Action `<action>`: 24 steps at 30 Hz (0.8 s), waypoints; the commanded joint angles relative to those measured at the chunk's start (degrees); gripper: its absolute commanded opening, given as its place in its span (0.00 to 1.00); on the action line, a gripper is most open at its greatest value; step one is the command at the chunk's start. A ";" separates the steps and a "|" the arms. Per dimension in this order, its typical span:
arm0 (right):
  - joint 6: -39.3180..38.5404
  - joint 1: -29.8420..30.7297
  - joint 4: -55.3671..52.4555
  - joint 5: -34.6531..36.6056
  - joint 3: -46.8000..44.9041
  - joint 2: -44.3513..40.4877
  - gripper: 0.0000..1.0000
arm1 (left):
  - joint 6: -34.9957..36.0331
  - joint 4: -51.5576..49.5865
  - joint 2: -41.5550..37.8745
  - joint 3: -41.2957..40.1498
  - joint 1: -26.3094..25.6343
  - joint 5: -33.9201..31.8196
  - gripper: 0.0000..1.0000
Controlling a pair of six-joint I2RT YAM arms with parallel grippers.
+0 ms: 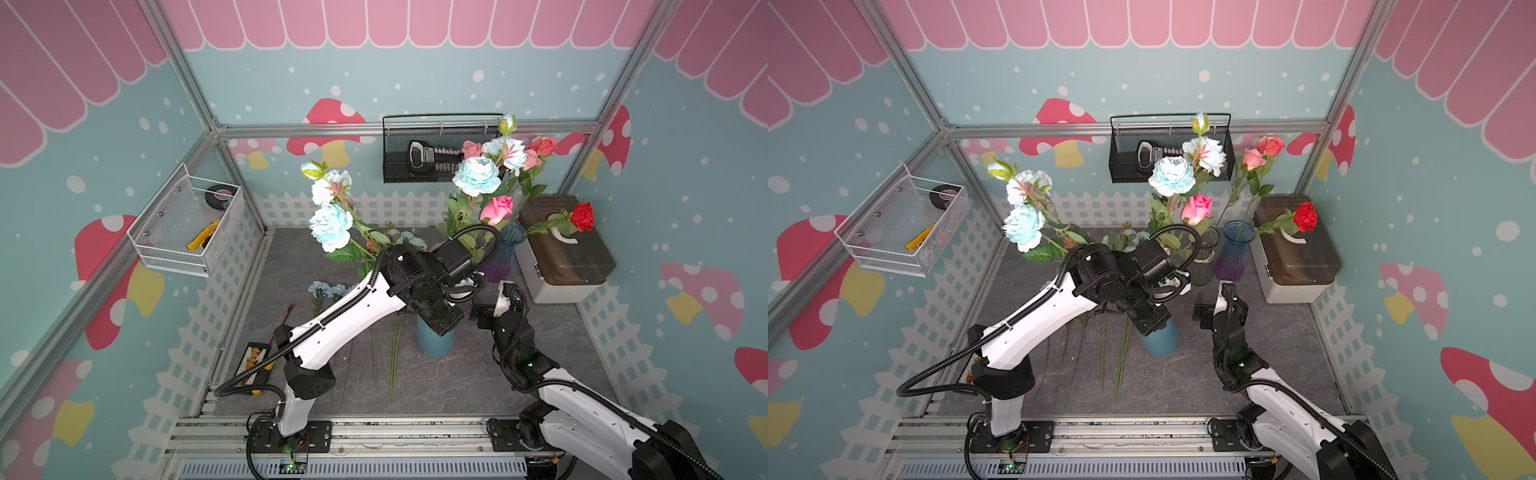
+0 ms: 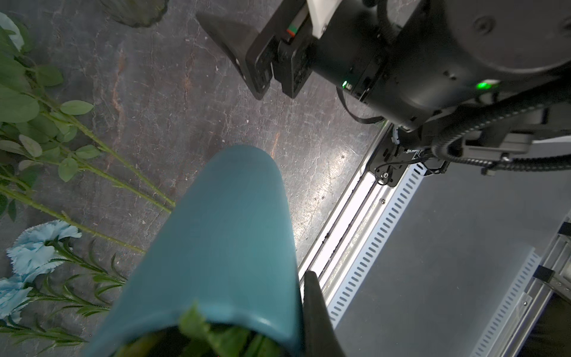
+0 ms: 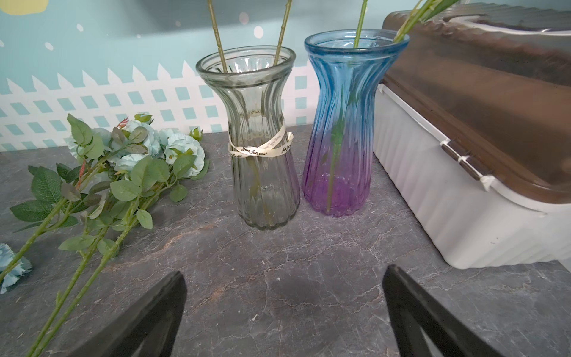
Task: Pick out blue flowers from the vase
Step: Place the vase at the center of the board.
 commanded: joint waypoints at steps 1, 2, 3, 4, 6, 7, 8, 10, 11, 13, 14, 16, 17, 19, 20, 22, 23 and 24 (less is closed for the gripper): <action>1.51 -0.45 1.96 -0.60 -1.19 -1.23 0.98 | -0.17 4.35 -0.91 0.46 -1.28 -5.61 0.00; 1.51 -0.50 1.97 -0.65 -1.29 -1.36 0.98 | -0.44 4.66 -0.70 -0.32 -1.75 -6.16 0.00; 1.51 -0.50 2.06 -0.80 -1.30 -1.38 0.98 | -0.52 5.50 -0.64 -1.54 -2.07 -6.46 0.00; 1.51 -0.55 2.12 -0.91 -1.30 -1.39 0.99 | -0.68 6.33 -0.67 -2.67 -2.38 -6.40 0.00; 1.51 -0.59 2.14 -1.00 -1.33 -1.31 0.99 | -1.06 8.31 -0.59 -4.91 -3.01 -6.24 0.00; 1.51 -0.59 2.14 -1.08 -1.30 -1.40 0.98 | -1.06 9.04 -0.50 -5.62 -3.27 -6.12 0.00; 1.53 -0.68 2.14 -1.09 -1.40 -1.45 0.98 | -1.01 9.75 -0.25 -6.17 -3.58 -6.11 0.00; 1.51 -0.72 2.31 -1.18 -1.41 -1.45 0.98 | -0.93 10.41 0.38 -6.38 -3.66 -6.17 0.00; 1.51 -0.69 2.30 -1.22 -1.39 -1.35 0.98 | -0.80 10.62 0.80 -6.30 -3.77 -6.32 0.00; 1.51 -0.69 2.31 -1.35 -1.44 -1.43 0.98 | -0.79 11.35 1.18 -6.51 -3.82 -6.44 0.00; 1.51 -0.71 2.31 -1.35 -1.48 -1.49 0.99 | -0.79 11.61 1.42 -6.63 -3.84 -6.45 0.00; 1.51 -0.82 2.34 -1.38 -1.58 -1.65 0.98 | -0.98 11.95 1.95 -6.61 -4.30 -7.67 0.00; 1.51 -0.81 2.32 -1.43 -1.63 -1.76 0.98 | -0.97 11.96 2.40 -6.66 -4.53 -8.59 0.00; 1.43 -0.83 2.45 -1.57 -1.61 -1.68 0.98 | -0.98 11.87 2.83 -6.89 -4.75 -9.56 0.00; 1.42 -0.81 2.49 -1.70 -1.63 -1.57 0.98 | -0.97 11.82 3.00 -7.01 -4.80 -9.62 0.00; 1.35 -0.82 2.47 -1.79 -1.54 -1.41 0.98 | -0.97 11.95 3.18 -7.44 -4.95 -9.63 0.00; 1.44 -0.79 2.49 -1.79 -1.49 -1.42 0.98 | -0.96 11.92 3.27 -7.57 -5.00 -9.59 0.00; 1.34 -0.84 2.49 -1.79 -1.48 -1.49 0.98 | -0.91 11.86 3.31 -7.67 -5.00 -9.68 0.00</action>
